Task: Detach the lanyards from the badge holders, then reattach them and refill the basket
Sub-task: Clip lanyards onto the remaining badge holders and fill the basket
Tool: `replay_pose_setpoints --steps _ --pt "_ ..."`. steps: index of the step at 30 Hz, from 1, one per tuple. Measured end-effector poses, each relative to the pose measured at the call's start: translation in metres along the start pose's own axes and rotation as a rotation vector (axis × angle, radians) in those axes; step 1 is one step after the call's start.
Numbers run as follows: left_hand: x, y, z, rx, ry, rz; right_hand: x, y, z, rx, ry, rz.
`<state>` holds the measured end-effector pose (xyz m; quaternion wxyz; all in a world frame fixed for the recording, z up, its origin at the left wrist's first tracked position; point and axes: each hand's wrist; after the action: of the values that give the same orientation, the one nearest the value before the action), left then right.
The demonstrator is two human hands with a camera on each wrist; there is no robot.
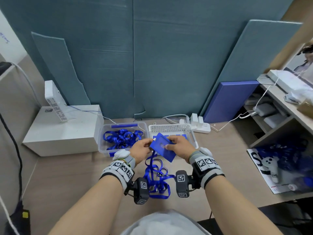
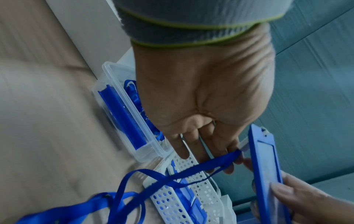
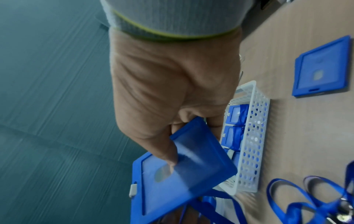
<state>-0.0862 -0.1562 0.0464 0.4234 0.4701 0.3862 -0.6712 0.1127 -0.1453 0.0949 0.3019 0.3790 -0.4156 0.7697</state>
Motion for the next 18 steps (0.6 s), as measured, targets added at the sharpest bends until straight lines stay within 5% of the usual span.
replay_pose_setpoints --steps 9,18 --pt "-0.02 0.016 -0.02 -0.068 -0.051 0.16 0.008 -0.035 -0.015 -0.005 -0.079 -0.142" --pt "-0.027 0.022 -0.017 -0.103 -0.071 -0.179 0.009 -0.049 -0.024 0.037 -0.092 -0.206"
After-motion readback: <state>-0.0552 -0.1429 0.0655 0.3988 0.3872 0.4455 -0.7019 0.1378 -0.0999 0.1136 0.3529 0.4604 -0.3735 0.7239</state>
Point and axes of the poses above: each hand's wrist, its own z-axis away from the middle knuckle, its own y-axis out of the palm, x = y × z, and after that the axes turned 7 degrees about x, right-handed
